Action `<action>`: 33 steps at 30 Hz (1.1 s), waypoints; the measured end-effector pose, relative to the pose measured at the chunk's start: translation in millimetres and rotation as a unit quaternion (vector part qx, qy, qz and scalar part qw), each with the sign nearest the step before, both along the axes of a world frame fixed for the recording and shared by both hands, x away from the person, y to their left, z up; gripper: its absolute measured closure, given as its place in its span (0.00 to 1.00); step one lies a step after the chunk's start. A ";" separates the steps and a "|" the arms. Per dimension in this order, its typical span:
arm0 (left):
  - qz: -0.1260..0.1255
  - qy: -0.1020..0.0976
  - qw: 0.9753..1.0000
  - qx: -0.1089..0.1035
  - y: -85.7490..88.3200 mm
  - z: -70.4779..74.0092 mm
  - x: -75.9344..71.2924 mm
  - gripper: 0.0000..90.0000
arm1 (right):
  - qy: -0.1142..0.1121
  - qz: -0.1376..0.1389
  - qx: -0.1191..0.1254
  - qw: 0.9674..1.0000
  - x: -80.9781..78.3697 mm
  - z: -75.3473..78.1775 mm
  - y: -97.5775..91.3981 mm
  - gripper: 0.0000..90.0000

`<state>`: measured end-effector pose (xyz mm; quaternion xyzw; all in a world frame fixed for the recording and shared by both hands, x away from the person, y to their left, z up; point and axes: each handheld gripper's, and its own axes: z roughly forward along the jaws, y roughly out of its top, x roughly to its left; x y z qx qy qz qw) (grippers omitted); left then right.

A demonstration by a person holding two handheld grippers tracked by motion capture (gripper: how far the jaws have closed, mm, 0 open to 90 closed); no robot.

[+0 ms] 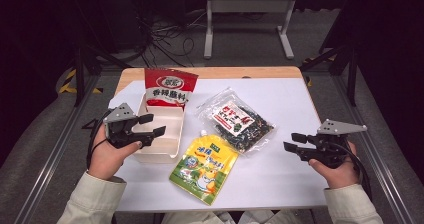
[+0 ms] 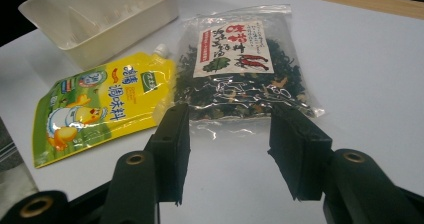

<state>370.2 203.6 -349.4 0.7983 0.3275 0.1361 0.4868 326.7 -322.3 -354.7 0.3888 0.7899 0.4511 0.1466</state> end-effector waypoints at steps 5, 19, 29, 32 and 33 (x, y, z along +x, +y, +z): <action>-0.003 0.001 1.000 0.001 -5.8 -0.8 -5.8 0.35 | 0.005 0.003 -0.018 1.000 12.6 3.0 4.5 0.57; 0.013 0.003 1.000 0.005 2.8 -9.6 -23.9 0.34 | 0.007 0.019 -0.026 0.999 57.6 4.0 26.8 0.54; 0.035 0.005 0.999 0.006 16.1 -11.3 -43.6 0.33 | 0.024 0.012 -0.035 0.999 96.3 0.2 41.3 0.53; 0.040 0.005 0.999 0.004 19.8 -12.1 -46.9 0.32 | 0.029 0.012 -0.031 0.999 107.8 -0.9 44.2 0.53; 0.041 0.006 0.999 0.002 21.3 -12.5 -48.1 0.32 | 0.030 0.013 -0.032 0.999 110.4 -1.3 45.1 0.53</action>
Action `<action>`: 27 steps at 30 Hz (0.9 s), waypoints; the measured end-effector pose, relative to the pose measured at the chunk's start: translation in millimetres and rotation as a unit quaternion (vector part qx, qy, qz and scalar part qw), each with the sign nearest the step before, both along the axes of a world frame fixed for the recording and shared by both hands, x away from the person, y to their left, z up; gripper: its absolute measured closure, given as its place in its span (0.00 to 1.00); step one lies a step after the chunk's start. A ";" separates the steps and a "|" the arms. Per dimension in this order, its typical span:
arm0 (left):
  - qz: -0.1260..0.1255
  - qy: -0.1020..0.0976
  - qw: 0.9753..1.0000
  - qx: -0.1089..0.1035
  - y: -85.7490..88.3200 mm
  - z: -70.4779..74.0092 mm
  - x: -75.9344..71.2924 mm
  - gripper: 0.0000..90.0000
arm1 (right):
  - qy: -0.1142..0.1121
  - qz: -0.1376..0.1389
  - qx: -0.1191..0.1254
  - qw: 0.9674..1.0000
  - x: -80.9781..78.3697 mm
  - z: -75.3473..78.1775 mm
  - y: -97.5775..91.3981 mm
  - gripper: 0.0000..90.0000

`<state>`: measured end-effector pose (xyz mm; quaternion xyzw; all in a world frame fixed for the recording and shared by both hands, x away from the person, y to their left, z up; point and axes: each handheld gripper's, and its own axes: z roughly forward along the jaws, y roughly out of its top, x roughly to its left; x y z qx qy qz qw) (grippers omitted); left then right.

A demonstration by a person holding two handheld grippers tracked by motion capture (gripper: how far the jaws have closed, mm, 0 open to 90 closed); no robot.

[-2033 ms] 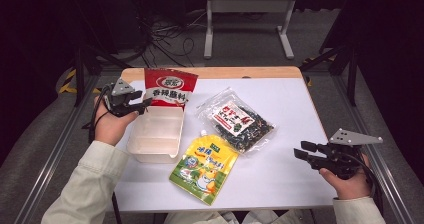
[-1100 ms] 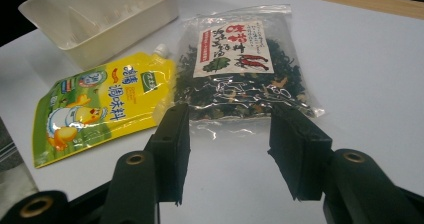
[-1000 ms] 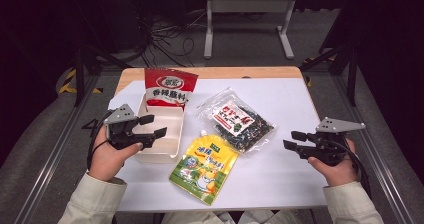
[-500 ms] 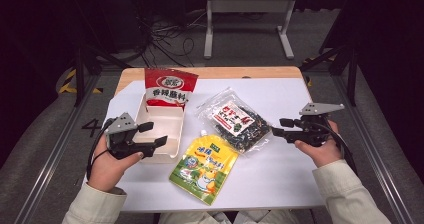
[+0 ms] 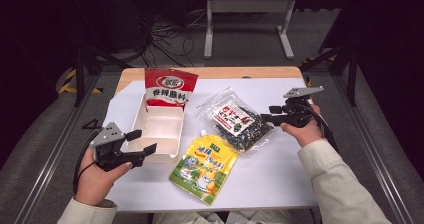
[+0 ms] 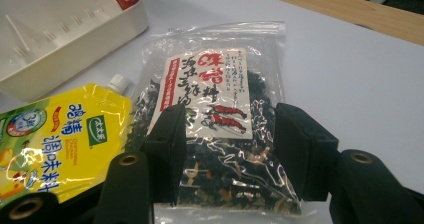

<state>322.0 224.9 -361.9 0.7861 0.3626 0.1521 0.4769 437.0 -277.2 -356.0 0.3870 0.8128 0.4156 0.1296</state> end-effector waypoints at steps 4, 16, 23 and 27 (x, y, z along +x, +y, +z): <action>0.010 0.001 1.000 -0.002 6.0 -2.1 -6.9 0.32 | 0.006 0.002 -0.006 1.000 13.6 -4.1 6.6 0.52; 0.031 0.008 0.999 -0.006 19.2 -6.5 -25.2 0.31 | 0.025 -0.001 -0.021 0.999 45.7 -18.8 21.7 0.51; 0.034 0.010 0.999 -0.015 22.0 -8.5 -25.1 0.29 | 0.042 -0.006 -0.036 0.998 63.1 -31.8 27.6 0.51; 0.031 0.009 0.999 -0.014 21.0 -10.7 -23.1 0.29 | 0.047 -0.011 -0.042 0.998 70.2 -36.8 29.4 0.51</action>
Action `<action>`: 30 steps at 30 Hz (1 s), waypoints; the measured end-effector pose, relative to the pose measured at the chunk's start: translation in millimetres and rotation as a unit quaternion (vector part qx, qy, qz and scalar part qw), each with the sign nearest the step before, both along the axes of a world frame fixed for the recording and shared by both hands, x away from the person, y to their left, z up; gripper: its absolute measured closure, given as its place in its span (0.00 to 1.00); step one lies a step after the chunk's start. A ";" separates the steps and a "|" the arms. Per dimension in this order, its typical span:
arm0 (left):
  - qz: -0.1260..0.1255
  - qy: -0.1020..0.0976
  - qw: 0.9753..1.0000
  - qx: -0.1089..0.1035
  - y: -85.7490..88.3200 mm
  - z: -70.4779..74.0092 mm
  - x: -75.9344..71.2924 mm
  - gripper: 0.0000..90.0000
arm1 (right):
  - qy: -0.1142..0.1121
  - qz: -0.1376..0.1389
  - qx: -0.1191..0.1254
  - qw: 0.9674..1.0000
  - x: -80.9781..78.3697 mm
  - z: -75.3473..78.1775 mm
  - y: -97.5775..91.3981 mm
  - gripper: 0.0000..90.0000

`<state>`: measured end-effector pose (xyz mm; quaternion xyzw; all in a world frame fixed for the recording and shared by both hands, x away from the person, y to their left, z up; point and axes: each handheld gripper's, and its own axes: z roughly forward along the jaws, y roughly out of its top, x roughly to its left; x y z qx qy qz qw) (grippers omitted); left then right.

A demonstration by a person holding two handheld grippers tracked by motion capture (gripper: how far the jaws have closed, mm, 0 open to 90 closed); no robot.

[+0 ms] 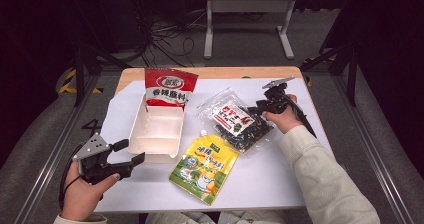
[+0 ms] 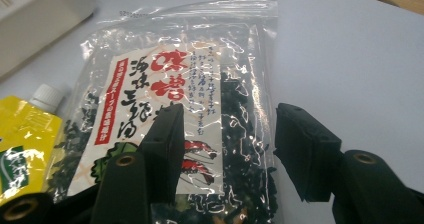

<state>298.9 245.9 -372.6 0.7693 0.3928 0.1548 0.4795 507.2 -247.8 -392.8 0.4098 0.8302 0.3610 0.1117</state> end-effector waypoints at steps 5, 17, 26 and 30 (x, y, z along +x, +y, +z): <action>-0.004 0.003 1.000 0.002 -2.8 -0.7 1.9 0.29 | 0.012 -0.008 -0.006 1.000 6.9 -9.3 0.1 0.51; -0.011 0.010 1.000 0.006 -7.0 -4.4 5.2 0.29 | 0.038 -0.023 -0.023 0.999 15.3 -25.0 3.4 0.48; -0.012 0.010 1.000 0.006 -8.3 -5.0 5.7 0.29 | 0.074 -0.038 -0.009 0.997 19.6 -32.3 2.7 0.42; -0.011 0.011 1.000 0.009 -9.2 -6.2 6.3 0.29 | 0.096 -0.046 0.011 0.994 22.8 -36.3 -1.3 0.40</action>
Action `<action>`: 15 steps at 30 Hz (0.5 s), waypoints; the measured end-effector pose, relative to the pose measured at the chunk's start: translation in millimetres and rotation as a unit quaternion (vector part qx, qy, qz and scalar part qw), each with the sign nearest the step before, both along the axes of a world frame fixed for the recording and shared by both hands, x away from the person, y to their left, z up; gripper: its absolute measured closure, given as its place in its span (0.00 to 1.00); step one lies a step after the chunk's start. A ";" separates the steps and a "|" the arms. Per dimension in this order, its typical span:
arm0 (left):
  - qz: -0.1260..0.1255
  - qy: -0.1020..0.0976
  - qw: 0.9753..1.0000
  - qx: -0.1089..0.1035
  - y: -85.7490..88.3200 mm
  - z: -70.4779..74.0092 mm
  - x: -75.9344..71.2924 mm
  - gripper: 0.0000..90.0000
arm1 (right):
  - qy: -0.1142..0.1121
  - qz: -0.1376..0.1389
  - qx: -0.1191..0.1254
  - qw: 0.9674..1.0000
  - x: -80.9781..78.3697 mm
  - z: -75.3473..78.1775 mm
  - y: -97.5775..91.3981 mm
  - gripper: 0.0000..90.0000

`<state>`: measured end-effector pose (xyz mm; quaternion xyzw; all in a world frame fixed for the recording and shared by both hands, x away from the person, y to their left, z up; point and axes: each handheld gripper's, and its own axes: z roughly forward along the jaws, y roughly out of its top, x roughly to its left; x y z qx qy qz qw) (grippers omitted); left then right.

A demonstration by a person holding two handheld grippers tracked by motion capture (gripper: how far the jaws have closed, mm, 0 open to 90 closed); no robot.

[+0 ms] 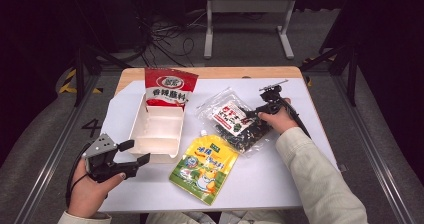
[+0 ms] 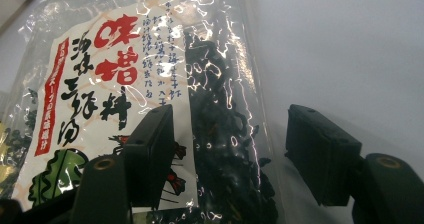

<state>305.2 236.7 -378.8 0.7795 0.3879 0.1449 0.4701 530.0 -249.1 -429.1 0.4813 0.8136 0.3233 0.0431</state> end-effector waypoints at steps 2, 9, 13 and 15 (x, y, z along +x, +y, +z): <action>0.000 0.003 1.000 0.001 -0.9 -0.4 -0.2 0.29 | 0.015 -0.003 0.005 1.000 1.0 0.0 0.5 0.44; -0.003 0.001 1.000 0.003 -2.6 -0.3 -0.6 0.29 | 0.007 0.020 -0.046 0.999 -0.2 7.4 13.2 0.50; -0.005 0.000 1.000 0.004 -3.1 -0.5 -0.4 0.29 | 0.028 0.014 -0.026 0.999 2.0 5.2 9.7 0.51; -0.006 0.001 1.000 0.004 -3.8 -0.3 -0.3 0.29 | 0.038 0.011 -0.015 0.999 2.9 3.8 8.1 0.52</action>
